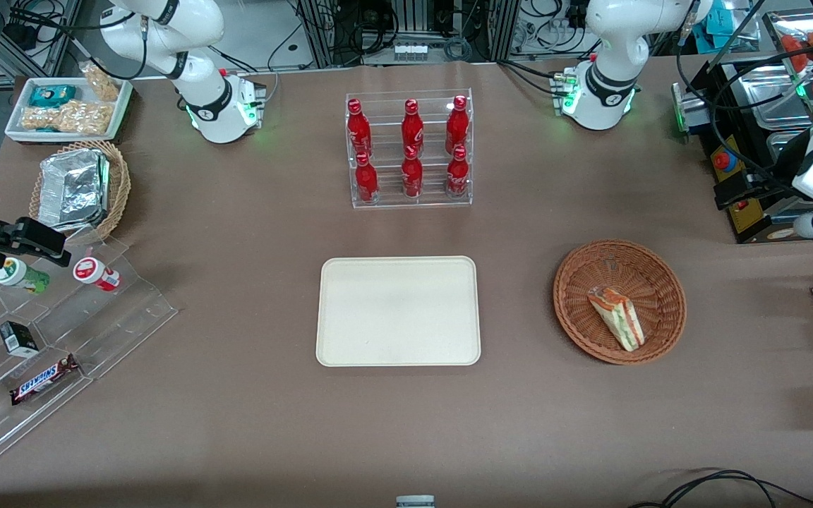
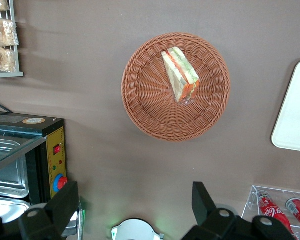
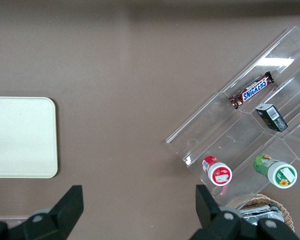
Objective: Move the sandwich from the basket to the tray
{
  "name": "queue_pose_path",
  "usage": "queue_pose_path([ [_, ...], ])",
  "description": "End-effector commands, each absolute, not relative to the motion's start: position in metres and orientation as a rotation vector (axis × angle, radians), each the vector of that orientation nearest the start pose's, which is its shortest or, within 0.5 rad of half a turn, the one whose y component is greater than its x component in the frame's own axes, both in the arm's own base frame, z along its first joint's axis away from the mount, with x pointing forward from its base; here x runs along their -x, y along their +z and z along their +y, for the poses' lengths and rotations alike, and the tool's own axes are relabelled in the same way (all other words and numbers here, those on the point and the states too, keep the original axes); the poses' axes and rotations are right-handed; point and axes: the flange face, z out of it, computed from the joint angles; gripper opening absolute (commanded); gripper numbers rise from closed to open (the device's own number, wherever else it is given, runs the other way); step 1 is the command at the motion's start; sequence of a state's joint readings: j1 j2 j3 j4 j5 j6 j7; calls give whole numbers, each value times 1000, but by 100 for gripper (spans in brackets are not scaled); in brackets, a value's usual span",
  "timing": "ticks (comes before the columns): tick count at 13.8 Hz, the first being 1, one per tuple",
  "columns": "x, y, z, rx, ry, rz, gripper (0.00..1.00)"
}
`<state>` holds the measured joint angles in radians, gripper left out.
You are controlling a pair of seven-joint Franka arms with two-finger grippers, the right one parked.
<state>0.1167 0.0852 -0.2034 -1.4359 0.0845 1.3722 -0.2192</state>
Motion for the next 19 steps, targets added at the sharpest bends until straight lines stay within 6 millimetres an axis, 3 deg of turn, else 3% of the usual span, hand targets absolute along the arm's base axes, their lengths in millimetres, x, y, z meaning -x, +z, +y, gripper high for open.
queue_pose_path([
  [1,-555,627,-32,3046,207,-204,100],
  [6,-557,624,-35,3043,215,-210,100],
  [11,-563,597,-29,3028,343,-219,100],
  [13,-556,590,-22,3004,448,-238,100],
  [16,-562,576,-22,2941,446,-316,100],
  [17,-569,565,-23,2932,426,-369,100],
  [19,-580,523,-26,2949,367,-406,100],
])
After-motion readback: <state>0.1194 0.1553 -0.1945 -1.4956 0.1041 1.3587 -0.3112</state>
